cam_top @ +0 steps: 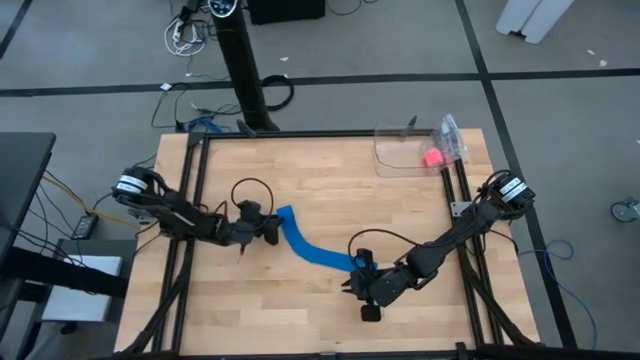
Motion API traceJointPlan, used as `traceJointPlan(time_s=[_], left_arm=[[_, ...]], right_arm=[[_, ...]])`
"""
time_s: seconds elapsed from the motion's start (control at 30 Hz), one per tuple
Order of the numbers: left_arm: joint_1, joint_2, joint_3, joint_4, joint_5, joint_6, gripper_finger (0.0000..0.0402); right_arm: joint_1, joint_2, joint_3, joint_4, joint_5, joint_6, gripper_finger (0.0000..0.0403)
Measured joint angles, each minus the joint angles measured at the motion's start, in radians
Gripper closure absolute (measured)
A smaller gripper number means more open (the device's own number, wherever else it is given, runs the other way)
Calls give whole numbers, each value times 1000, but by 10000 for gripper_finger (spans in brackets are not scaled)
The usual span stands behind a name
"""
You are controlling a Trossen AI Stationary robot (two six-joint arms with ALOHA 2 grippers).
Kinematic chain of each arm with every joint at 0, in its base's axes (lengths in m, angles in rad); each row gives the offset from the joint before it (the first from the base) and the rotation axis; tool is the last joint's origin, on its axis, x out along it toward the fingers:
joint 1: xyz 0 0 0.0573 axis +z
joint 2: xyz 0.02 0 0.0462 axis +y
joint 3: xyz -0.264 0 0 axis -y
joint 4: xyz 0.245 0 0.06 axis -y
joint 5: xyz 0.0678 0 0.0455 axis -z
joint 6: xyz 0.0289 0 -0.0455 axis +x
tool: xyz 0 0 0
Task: Roll bandage
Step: Roll the blue bandage
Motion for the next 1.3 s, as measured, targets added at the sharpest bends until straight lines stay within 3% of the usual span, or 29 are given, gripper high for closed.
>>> traceJointPlan(time_s=[0.33, 0.53, 0.7, 0.9, 1.07, 1.3], left_arm=[[39, 154, 84, 90, 0, 211, 280], [40, 179, 110, 301, -4, 475, 373], [40, 98, 109, 458, -9, 728, 385], [39, -119, 109, 450, 43, 940, 386], [39, -326, 172, 252, 131, 1048, 386], [7, -521, 444, -400, 173, 1136, 386]], right_arm=[[-4, 0, 0, 13, 0, -20, 346], [3, -20, 0, -16, -33, -11, 344], [27, -81, 0, -62, -29, -9, 335], [55, -162, 0, -119, 34, -9, 330], [61, -201, 0, -133, 65, -10, 330], [60, -220, 0, -126, 67, -14, 330]])
